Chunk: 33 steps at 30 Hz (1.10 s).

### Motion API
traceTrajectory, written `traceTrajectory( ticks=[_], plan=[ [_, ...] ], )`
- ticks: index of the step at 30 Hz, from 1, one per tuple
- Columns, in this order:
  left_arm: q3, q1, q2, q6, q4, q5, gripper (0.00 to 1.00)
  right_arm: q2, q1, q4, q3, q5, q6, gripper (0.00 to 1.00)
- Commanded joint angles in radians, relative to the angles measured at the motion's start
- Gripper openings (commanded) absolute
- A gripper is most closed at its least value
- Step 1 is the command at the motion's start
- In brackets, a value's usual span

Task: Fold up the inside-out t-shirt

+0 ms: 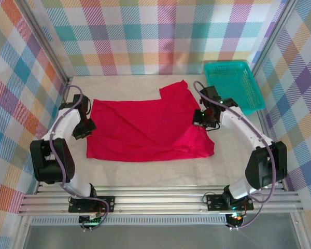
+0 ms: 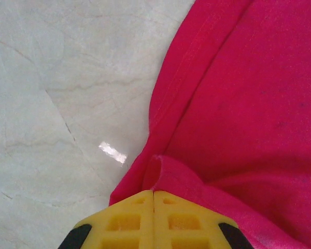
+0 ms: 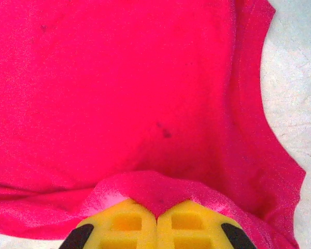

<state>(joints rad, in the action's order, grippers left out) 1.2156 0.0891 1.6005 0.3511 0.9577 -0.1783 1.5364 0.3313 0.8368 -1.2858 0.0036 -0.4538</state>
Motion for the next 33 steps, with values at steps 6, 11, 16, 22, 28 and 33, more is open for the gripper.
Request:
traceTrajectory(
  ticks=[6,11,16,22,28,33],
  plan=[
    [0.093,0.012,0.059,-0.026,0.02,-0.069,0.0,0.061,-0.07,-0.044,-0.102,-0.024,0.04,0.0],
    [0.093,0.012,0.105,-0.031,-0.002,-0.067,0.0,0.114,-0.075,-0.048,-0.128,-0.04,0.049,0.0],
    [0.118,0.012,0.183,-0.029,-0.001,-0.053,0.0,0.199,-0.08,-0.057,-0.167,-0.054,0.047,0.0],
    [0.144,0.012,0.217,-0.023,0.0,-0.056,0.09,0.328,-0.08,-0.041,-0.287,-0.073,0.053,0.28],
    [0.252,-0.011,0.157,-0.019,0.099,-0.138,0.68,0.291,-0.055,0.056,-0.346,-0.106,0.055,0.58],
    [0.158,-0.136,-0.056,0.04,-0.027,0.023,0.69,0.14,0.032,-0.053,-0.04,-0.186,-0.021,0.51]
  ],
)
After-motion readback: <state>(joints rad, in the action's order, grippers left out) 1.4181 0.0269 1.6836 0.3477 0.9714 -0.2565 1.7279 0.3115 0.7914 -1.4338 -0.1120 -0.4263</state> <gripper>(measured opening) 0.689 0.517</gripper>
